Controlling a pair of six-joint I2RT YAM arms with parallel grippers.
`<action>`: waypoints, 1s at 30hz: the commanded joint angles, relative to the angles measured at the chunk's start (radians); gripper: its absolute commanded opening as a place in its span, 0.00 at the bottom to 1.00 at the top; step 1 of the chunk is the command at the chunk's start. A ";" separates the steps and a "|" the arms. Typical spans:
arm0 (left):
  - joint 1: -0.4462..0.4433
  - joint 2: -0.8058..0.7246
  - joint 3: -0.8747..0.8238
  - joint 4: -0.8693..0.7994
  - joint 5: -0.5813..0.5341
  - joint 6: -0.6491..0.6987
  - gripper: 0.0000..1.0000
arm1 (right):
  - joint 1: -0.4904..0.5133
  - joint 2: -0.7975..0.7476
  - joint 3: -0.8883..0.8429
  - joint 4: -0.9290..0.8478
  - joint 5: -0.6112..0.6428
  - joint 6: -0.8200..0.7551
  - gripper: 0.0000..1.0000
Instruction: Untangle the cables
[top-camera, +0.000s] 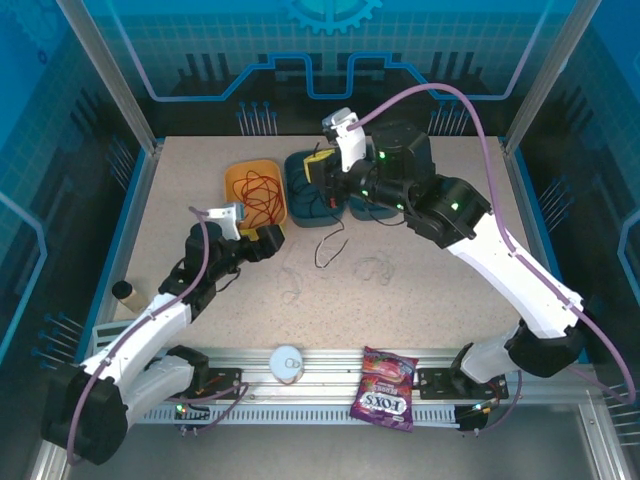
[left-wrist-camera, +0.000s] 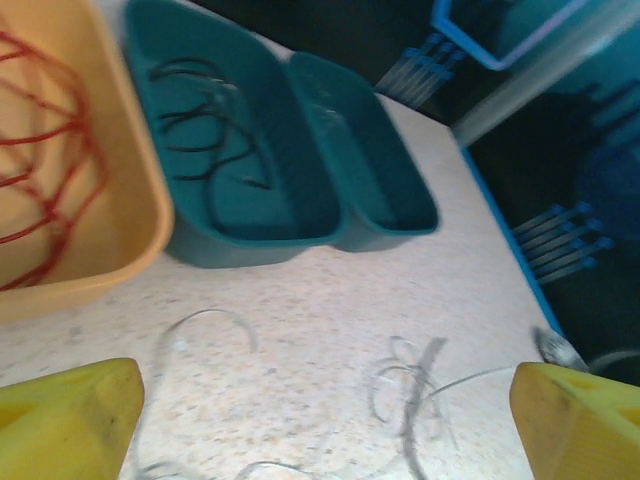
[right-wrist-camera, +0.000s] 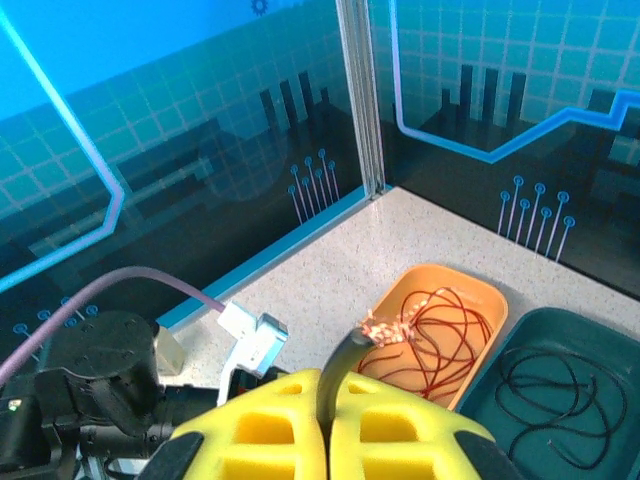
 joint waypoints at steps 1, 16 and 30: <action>0.006 0.046 0.000 0.176 0.185 -0.003 0.89 | -0.013 0.009 0.034 -0.029 -0.033 -0.013 0.08; -0.068 0.161 0.005 0.207 0.100 -0.026 0.95 | -0.040 0.034 0.112 -0.082 -0.076 -0.033 0.08; -0.099 0.160 -0.020 0.124 0.068 0.054 0.91 | -0.060 0.061 0.262 -0.114 -0.045 -0.077 0.09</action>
